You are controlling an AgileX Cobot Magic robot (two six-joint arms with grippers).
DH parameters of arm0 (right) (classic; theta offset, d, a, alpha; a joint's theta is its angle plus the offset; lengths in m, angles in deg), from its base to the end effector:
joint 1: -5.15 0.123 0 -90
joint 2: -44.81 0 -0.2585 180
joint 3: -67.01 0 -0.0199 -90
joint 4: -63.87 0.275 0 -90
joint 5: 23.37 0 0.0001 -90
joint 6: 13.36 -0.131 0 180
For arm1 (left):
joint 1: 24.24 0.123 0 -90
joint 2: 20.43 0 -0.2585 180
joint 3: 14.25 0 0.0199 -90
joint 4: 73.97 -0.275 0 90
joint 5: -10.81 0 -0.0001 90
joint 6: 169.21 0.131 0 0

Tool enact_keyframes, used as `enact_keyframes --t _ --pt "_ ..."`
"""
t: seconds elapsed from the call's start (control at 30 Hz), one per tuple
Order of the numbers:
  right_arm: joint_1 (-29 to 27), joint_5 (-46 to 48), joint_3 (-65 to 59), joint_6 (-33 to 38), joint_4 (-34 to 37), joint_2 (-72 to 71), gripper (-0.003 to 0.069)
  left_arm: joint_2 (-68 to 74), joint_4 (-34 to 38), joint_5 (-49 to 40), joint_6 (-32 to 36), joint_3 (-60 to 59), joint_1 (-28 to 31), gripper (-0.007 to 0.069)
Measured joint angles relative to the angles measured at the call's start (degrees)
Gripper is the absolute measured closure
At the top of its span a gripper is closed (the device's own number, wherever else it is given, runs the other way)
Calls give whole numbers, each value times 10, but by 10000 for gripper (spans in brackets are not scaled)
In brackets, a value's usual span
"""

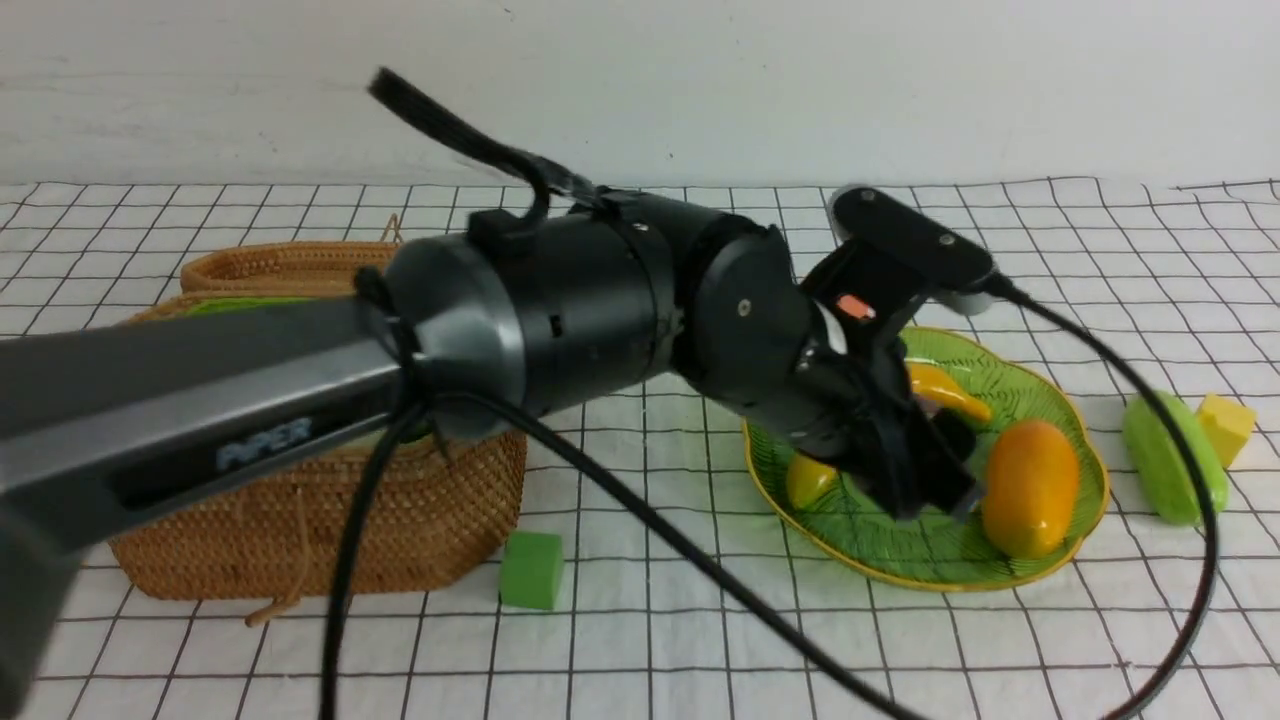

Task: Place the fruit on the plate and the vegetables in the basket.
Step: Grab a mangosteen with your left arm and put it on the plate on the right, then take a chayote with your right arm and place it on the basket on the left.

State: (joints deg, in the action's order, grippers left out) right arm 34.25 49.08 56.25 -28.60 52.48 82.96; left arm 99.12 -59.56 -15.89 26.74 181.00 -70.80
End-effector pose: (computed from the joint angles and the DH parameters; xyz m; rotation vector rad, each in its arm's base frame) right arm 0.1003 0.0276 0.4120 -0.2057 2.0999 0.2283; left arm 0.3319 -0.3718 0.2150 1.0289 2.0837 -0.5203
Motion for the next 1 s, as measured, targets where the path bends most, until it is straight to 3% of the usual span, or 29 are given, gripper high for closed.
enact_keyframes --t 0.23,0.37,0.57,0.63,0.73,0.8,0.83,0.87,0.9,1.0 --pt "0 0 0 -40 -17 10 414 107 10 20 1 83 1 61" --pt "0 0 0 -73 -42 13 370 113 -7 -15 1 99 1 -40" --pt "0 0 0 -86 -51 61 283 30 -44 -117 -5 100 1 -10" --pt "0 0 0 -86 -56 87 265 -23 -54 -163 -30 101 1 55" --pt "0 0 0 -86 -81 139 257 -108 -82 -231 -95 101 1 244" --pt "0 0 0 -86 -92 170 256 -161 -104 -267 -141 94 1 420" --pt "0 0 0 -86 -94 176 256 -166 -104 -270 -145 93 1 439" --pt "0 -1 0 -86 -97 201 256 -202 -118 -291 -159 79 1 554" --pt "0 -3 0 -86 -97 216 256 -227 -127 -302 -170 62 1 608" --pt "-8 -19 -1 -74 -96 269 256 -300 -136 -310 -182 -5 1 638"
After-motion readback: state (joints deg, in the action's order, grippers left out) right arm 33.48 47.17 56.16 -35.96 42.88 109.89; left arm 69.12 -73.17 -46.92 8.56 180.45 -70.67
